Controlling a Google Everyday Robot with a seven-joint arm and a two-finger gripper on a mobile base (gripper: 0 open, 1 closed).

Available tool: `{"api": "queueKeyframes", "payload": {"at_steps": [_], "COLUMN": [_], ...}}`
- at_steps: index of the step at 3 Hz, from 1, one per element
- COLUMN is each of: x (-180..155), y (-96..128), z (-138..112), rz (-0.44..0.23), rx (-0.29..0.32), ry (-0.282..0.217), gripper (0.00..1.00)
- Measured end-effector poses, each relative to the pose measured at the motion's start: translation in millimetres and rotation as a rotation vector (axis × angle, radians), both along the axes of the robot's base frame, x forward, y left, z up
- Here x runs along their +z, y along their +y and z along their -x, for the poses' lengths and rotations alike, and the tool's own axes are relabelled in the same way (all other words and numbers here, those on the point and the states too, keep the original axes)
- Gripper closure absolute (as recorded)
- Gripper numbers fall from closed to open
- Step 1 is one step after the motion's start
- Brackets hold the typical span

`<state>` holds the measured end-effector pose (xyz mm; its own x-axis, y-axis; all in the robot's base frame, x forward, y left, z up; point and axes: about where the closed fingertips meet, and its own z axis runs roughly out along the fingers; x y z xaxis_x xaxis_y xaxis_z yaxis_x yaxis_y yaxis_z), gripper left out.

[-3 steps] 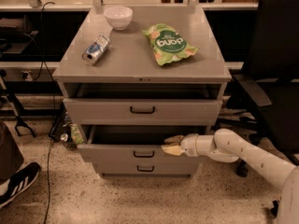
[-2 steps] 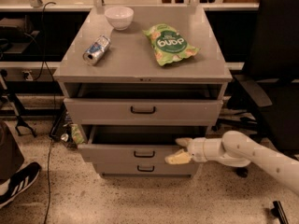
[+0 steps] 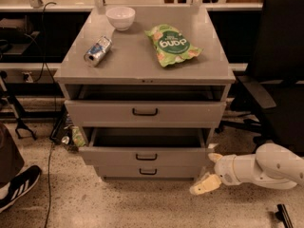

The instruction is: Open middle drawer

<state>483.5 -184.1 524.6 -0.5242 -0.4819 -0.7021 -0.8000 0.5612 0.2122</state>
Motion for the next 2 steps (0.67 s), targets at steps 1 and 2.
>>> {"api": "queueKeyframes", "payload": {"at_steps": [1,2], "x": [0.1,-2.9], "y": [0.5,4.2], "z": [0.1,-1.7], "rz": [0.0,0.011], "rx": [0.001,0.032], "ry": [0.0,-0.005], "gripper": [0.0,0.0]}}
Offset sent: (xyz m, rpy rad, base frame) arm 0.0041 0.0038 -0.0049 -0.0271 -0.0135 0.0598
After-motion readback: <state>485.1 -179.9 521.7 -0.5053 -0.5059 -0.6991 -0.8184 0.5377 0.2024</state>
